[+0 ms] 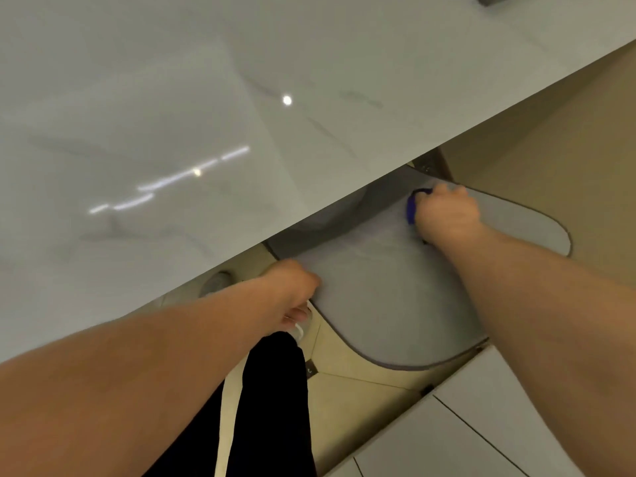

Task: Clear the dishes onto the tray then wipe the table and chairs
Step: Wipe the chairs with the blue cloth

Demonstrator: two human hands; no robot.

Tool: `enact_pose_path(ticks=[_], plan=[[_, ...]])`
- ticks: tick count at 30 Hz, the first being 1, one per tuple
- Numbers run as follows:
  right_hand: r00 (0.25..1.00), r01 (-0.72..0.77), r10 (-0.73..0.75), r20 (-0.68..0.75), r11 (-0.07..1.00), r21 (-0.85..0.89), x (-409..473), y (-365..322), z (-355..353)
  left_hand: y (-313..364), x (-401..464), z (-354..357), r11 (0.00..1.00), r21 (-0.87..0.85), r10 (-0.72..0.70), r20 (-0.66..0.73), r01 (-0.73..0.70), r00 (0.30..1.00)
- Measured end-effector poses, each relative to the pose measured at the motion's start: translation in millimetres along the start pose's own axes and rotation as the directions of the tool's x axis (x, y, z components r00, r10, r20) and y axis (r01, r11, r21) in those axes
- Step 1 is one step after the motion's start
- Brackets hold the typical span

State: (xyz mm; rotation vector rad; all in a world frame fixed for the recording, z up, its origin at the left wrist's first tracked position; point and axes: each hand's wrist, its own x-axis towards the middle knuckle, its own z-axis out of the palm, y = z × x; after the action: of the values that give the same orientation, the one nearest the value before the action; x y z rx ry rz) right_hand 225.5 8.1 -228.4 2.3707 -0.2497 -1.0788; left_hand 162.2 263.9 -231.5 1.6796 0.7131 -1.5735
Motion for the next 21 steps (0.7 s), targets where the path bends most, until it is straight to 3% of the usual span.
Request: enact_pose_path(ticks=[1,3,6,8,10,11,13,15,16,18,21], plan=[[0.999,-0.017,0.016,0.036,0.999,0.032,3,-12,-1,0,3,-1,0.999,-0.048,-0.007,0.006,0.007,1.000],[0.976,0.148,-0.169,0.140,0.978,0.146,4,-62,1,1,13,1,0.994,-0.111,-0.014,0.020,0.017,1.000],[0.788,0.526,-0.586,0.188,0.800,0.290,-28,-143,-1,2,21,7,0.991,-0.133,-0.022,-0.008,0.021,1.000],[0.699,0.641,-0.692,0.181,0.718,0.273,-24,-154,-5,1,23,6,0.986,-0.162,-0.032,-0.029,0.027,0.999],[0.727,0.642,-0.660,0.190,0.751,0.151,8,-129,-7,1,24,3,0.981,-0.191,-0.030,-0.020,0.026,0.999],[0.803,0.571,-0.569,0.175,0.820,0.046,23,-108,-6,1,24,2,0.980,-0.199,-0.031,-0.010,0.029,0.999],[0.959,0.279,-0.271,0.077,0.954,-0.110,58,-59,1,2,27,0,0.976,-0.214,-0.041,-0.006,0.039,0.999],[0.997,0.012,-0.006,0.080,0.997,-0.078,72,-32,7,2,31,1,0.974,-0.223,-0.046,-0.004,0.044,0.999],[0.995,-0.003,0.008,0.095,0.999,-0.051,78,-39,9,2,33,2,0.972,-0.231,-0.053,-0.003,0.051,0.999],[0.961,0.149,-0.166,0.221,0.985,0.092,76,-81,9,2,35,5,0.969,-0.236,-0.071,-0.008,0.067,0.997],[0.752,0.429,-0.549,0.364,0.828,0.362,37,-156,3,1,33,9,0.974,-0.205,-0.109,-0.027,0.101,0.994]])
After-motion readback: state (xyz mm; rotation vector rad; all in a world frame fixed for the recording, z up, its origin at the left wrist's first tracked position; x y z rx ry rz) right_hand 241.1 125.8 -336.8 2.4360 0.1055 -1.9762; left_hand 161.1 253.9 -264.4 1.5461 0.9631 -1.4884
